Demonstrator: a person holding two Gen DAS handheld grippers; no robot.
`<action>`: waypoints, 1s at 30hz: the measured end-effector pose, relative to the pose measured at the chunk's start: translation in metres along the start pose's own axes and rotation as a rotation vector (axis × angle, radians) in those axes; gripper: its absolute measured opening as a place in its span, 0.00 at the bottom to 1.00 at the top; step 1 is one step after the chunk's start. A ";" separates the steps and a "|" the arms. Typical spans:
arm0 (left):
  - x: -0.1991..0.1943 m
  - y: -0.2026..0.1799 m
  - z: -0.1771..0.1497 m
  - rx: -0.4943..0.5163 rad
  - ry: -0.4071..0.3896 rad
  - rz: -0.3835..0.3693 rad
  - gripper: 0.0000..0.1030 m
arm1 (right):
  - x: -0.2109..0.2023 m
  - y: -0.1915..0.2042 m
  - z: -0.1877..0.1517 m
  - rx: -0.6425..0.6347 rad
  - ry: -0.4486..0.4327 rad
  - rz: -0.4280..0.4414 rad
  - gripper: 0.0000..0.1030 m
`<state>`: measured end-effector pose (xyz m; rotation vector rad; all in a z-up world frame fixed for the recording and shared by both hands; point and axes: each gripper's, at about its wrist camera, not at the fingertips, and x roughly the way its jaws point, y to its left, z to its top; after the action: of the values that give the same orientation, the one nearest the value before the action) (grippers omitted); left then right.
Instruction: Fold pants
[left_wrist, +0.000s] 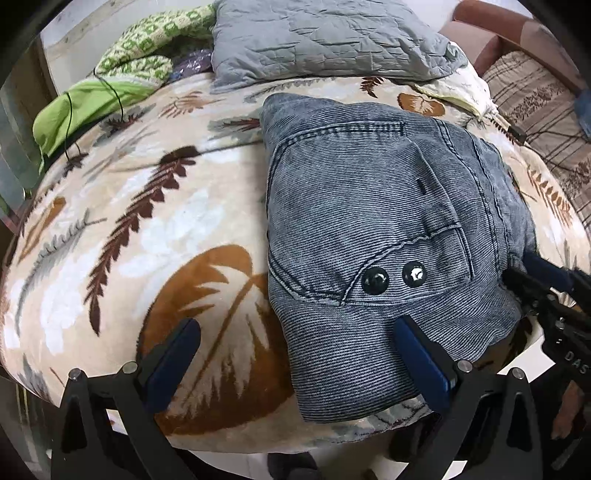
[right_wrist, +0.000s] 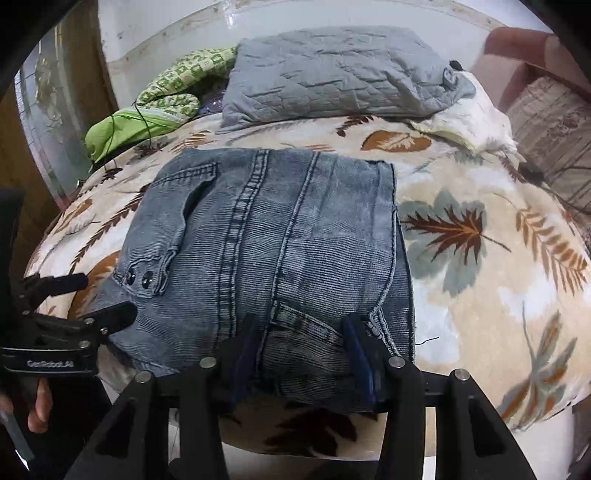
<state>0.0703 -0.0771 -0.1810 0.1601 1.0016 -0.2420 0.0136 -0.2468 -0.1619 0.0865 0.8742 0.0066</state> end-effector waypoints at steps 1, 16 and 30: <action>0.000 0.002 0.001 -0.012 0.006 -0.007 1.00 | 0.002 -0.001 0.002 0.005 0.005 0.006 0.52; -0.104 0.014 0.030 -0.008 -0.322 0.154 1.00 | -0.069 0.022 0.031 0.020 -0.369 0.125 0.56; -0.140 0.022 0.043 -0.038 -0.426 0.224 1.00 | -0.083 0.040 0.030 -0.043 -0.454 0.137 0.59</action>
<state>0.0390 -0.0487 -0.0394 0.1760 0.5582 -0.0473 -0.0154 -0.2129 -0.0757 0.1027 0.4133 0.1293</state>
